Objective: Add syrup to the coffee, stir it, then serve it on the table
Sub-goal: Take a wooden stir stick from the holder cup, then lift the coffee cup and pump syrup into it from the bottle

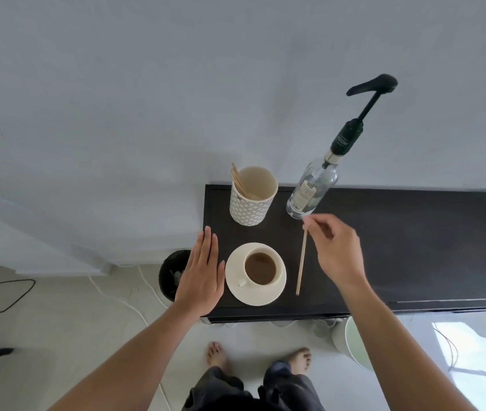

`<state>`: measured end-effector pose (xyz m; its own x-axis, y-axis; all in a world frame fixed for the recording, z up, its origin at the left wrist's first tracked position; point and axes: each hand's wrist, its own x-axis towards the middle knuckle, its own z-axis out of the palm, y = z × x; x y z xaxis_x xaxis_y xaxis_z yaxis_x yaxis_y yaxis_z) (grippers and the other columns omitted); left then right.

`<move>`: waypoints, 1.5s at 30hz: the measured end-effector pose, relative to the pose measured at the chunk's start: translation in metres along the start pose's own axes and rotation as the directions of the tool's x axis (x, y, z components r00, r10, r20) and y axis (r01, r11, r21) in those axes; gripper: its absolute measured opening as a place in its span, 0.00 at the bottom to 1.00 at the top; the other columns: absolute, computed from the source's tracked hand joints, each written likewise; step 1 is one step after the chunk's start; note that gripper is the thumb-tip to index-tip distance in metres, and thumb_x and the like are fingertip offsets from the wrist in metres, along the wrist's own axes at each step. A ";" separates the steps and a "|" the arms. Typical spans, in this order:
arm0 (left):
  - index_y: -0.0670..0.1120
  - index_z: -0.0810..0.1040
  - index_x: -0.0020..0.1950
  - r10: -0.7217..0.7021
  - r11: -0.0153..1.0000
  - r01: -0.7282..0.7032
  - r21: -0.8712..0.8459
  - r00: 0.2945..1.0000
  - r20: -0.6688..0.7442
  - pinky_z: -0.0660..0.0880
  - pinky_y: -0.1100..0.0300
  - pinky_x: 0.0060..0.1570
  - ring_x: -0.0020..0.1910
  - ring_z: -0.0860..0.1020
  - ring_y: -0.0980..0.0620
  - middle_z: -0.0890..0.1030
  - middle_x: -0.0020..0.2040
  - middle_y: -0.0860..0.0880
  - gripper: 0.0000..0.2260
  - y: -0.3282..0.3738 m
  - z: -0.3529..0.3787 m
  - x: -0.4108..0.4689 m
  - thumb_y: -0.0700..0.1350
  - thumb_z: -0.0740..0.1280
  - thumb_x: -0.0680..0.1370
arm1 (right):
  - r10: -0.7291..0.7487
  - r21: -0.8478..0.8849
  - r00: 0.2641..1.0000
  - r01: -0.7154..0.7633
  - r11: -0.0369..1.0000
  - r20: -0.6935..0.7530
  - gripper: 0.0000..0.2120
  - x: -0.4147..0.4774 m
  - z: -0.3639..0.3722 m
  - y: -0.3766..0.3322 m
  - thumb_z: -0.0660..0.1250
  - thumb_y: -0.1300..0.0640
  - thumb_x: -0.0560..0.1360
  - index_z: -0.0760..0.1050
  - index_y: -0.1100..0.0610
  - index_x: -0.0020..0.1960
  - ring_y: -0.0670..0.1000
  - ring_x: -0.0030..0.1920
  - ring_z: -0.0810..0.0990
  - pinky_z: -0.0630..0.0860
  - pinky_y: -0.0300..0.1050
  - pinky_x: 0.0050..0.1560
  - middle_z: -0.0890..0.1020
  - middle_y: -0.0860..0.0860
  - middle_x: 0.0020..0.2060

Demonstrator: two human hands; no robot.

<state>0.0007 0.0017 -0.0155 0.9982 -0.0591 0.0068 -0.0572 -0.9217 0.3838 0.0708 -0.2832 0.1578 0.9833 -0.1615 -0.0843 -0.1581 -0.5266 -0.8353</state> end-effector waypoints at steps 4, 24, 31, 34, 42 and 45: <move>0.37 0.54 0.91 0.046 0.999 -0.046 0.003 0.999 -0.020 0.60 0.42 0.89 0.93 0.46 0.43 0.49 0.93 0.41 0.30 0.000 -0.001 -0.002 0.50 0.48 0.91 | 0.190 0.014 0.980 -0.191 0.981 0.057 0.06 0.002 0.026 0.051 0.75 0.48 0.83 0.90 0.47 0.55 0.41 0.37 0.82 0.79 0.45 0.47 0.91 0.41 0.45; 0.42 0.61 0.91 0.003 0.999 -0.004 -0.042 1.000 -0.018 0.62 0.43 0.89 0.92 0.55 0.46 0.57 0.92 0.46 0.29 0.001 -0.010 0.002 0.53 0.48 0.91 | 0.372 -0.009 0.914 -0.376 0.927 0.161 0.13 0.007 0.071 0.071 0.75 0.39 0.81 0.89 0.48 0.51 0.47 0.52 0.86 0.81 0.46 0.51 0.91 0.43 0.47; 0.51 0.67 0.87 -0.075 0.830 0.100 -0.549 0.995 0.067 0.69 0.56 0.82 0.82 0.71 0.57 0.70 0.84 0.56 0.35 0.037 -0.056 0.002 0.71 0.55 0.86 | 0.036 -0.339 0.987 0.020 0.940 0.157 0.14 -0.008 0.045 0.096 0.66 0.46 0.88 0.82 0.47 0.70 0.52 0.72 0.74 0.76 0.52 0.71 0.81 0.45 0.70; 0.56 0.65 0.85 -0.036 0.785 0.117 -0.609 0.989 0.144 0.70 0.64 0.75 0.77 0.72 0.64 0.71 0.79 0.61 0.40 0.055 -0.055 -0.005 0.68 0.76 0.78 | -0.062 -0.586 0.973 0.183 0.790 0.221 0.25 -0.017 0.039 0.125 0.61 0.43 0.89 0.69 0.46 0.85 0.54 0.87 0.61 0.63 0.62 0.85 0.66 0.45 0.86; 0.58 0.69 0.81 -0.017 0.733 0.080 -0.675 0.995 0.100 0.73 0.70 0.73 0.76 0.75 0.63 0.75 0.76 0.64 0.42 0.083 -0.031 -0.013 0.58 0.86 0.73 | -0.139 -0.724 0.963 0.265 0.637 0.230 0.32 -0.032 0.053 0.153 0.44 0.40 0.90 0.50 0.49 0.91 0.54 0.91 0.48 0.53 0.61 0.89 0.50 0.48 0.91; 0.56 0.71 0.80 -0.029 0.751 0.068 -0.656 0.997 0.070 0.74 0.70 0.72 0.73 0.76 0.64 0.77 0.73 0.63 0.39 0.085 -0.033 -0.011 0.58 0.85 0.74 | -0.140 -0.733 0.958 0.282 0.620 0.250 0.32 -0.032 0.050 0.155 0.43 0.39 0.90 0.47 0.48 0.92 0.53 0.91 0.46 0.52 0.60 0.90 0.47 0.47 0.91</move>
<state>-0.0143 -0.0639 0.0472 0.9958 -0.0592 -0.0694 0.0359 -0.4448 0.8949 0.0192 -0.3178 0.0037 0.9868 0.1276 -0.0996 0.1126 -0.9833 -0.1433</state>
